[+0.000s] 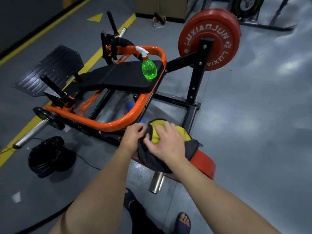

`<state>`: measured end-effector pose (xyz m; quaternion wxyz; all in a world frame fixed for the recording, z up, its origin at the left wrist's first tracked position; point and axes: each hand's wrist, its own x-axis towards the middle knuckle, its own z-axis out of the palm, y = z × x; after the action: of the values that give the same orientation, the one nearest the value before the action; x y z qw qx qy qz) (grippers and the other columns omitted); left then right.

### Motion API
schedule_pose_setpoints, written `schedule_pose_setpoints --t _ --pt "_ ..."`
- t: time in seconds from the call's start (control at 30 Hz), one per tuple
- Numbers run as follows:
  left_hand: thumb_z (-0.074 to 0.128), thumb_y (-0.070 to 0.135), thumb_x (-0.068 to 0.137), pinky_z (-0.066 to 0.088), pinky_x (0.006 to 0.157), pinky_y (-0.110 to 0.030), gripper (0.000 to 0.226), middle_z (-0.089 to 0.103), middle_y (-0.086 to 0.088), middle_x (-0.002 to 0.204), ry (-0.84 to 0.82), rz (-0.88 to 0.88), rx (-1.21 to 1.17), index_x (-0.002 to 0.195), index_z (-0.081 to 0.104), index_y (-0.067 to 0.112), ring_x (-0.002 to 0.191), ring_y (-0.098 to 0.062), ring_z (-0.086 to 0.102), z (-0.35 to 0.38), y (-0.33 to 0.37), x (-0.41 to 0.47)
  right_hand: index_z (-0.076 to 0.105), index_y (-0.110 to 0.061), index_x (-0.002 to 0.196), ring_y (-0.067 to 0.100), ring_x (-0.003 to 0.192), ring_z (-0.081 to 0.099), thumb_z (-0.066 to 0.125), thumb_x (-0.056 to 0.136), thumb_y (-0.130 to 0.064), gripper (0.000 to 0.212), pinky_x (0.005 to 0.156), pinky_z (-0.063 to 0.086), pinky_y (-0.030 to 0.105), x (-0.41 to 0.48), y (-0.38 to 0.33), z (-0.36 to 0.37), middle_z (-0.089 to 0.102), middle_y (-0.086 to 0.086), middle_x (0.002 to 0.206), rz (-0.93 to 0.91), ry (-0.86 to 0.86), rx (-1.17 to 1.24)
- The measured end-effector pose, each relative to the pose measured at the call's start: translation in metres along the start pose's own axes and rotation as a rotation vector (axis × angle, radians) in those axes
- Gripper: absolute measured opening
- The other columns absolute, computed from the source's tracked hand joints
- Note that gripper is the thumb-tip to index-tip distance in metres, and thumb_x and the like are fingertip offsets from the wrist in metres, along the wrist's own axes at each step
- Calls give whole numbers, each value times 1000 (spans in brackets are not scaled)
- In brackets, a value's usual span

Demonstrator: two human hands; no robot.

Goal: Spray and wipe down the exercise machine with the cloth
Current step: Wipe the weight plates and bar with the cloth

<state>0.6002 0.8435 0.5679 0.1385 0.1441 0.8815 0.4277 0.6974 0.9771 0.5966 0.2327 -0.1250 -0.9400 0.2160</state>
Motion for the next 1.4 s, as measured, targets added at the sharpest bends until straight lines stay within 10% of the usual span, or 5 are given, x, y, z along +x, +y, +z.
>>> schedule_pose_setpoints --t 0.3,0.5,0.87,1.27,1.4 --pt "55 16 99 40 63 -19 27 64 11 72 51 -85 27 73 61 20 66 3 54 -8 -28 11 75 -20 97 23 88 61 67 84 -47 31 66 50 32 -11 27 -4 61 -1 91 -96 36 157" --pt "44 47 90 47 73 -41 48 64 -12 77 -6 -136 4 78 65 6 72 -22 58 -15 -35 12 73 -21 91 22 83 61 66 81 -47 29 55 49 32 -22 46 -10 59 -3 87 101 99 135" --pt "13 49 96 49 83 -51 63 65 -1 89 10 -54 451 88 65 13 90 -25 59 -21 -21 7 66 -18 87 24 81 55 56 84 -57 40 60 47 34 -5 24 -7 55 0 83 158 -70 -86" --pt "47 37 106 33 114 -36 29 71 11 105 58 226 411 109 72 23 107 -12 58 45 46 -32 48 -17 64 38 89 63 52 97 -51 48 74 45 38 29 61 -50 65 12 77 580 -334 328" --pt "44 43 106 37 100 -31 31 58 15 79 75 225 452 91 67 27 89 -11 54 41 44 -31 47 -18 77 37 83 55 40 106 -52 45 71 40 39 62 55 -99 61 14 81 426 -254 271"
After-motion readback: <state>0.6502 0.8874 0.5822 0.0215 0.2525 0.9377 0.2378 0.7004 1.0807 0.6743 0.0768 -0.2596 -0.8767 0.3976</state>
